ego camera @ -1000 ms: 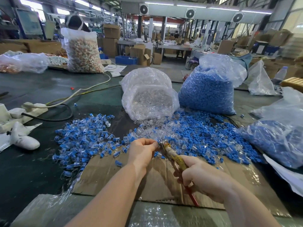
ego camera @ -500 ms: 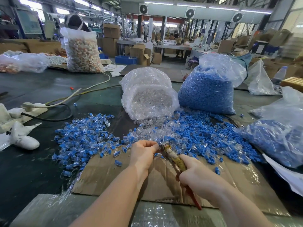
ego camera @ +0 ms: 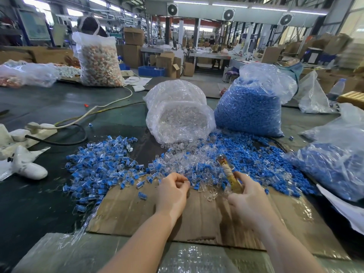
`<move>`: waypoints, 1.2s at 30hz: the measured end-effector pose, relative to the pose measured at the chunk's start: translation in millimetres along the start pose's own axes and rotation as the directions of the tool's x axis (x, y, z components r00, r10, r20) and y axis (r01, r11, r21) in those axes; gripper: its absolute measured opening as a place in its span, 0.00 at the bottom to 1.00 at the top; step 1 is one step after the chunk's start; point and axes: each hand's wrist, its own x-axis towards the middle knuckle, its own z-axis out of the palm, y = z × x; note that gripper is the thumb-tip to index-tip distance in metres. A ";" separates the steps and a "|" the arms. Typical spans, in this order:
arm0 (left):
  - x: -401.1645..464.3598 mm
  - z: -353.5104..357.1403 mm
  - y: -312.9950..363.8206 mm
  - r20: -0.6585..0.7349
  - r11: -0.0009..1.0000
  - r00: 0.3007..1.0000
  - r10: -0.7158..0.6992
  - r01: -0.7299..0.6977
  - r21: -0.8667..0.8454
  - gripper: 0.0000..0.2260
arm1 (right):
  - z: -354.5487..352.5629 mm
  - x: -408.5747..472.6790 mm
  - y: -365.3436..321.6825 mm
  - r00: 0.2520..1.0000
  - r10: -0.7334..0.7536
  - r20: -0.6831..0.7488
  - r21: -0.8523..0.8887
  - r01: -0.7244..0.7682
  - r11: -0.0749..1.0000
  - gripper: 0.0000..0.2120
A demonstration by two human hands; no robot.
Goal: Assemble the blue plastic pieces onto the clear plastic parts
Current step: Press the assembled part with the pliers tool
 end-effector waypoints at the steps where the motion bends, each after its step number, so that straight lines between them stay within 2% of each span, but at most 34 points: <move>1: -1.4 0.7 -1.7 0.000 0.999 1.000 0.022 -0.022 0.034 0.05 | -1.4 2.4 2.8 0.999 0.011 -0.036 -0.057 -0.013 0.998 0.29; 5: -8.1 3.2 -6.6 0.011 0.988 0.995 0.101 -0.101 0.120 0.09 | -6.0 10.9 12.2 0.988 0.026 -0.154 -0.245 -0.063 0.967 0.32; 12: -14.2 4.5 -11.6 0.003 0.956 0.978 0.207 -0.202 0.214 0.08 | -11.7 27.0 29.9 0.964 0.078 -0.255 -0.362 -0.169 0.917 0.32; 17: -15.0 6.4 -14.9 0.020 0.932 0.966 0.258 -0.254 0.261 0.04 | -12.1 33.7 38.0 0.960 0.084 -0.267 -0.432 -0.197 0.880 0.32; 28: -15.8 7.6 -16.9 0.016 0.887 0.934 0.358 -0.345 0.307 0.07 | -12.3 38.9 39.4 0.956 0.118 -0.269 -0.578 -0.258 0.774 0.31; 36: -16.0 8.4 -19.5 0.023 0.875 0.932 0.361 -0.348 0.336 0.08 | -12.8 38.8 38.7 0.960 0.155 -0.231 -0.614 -0.268 0.743 0.31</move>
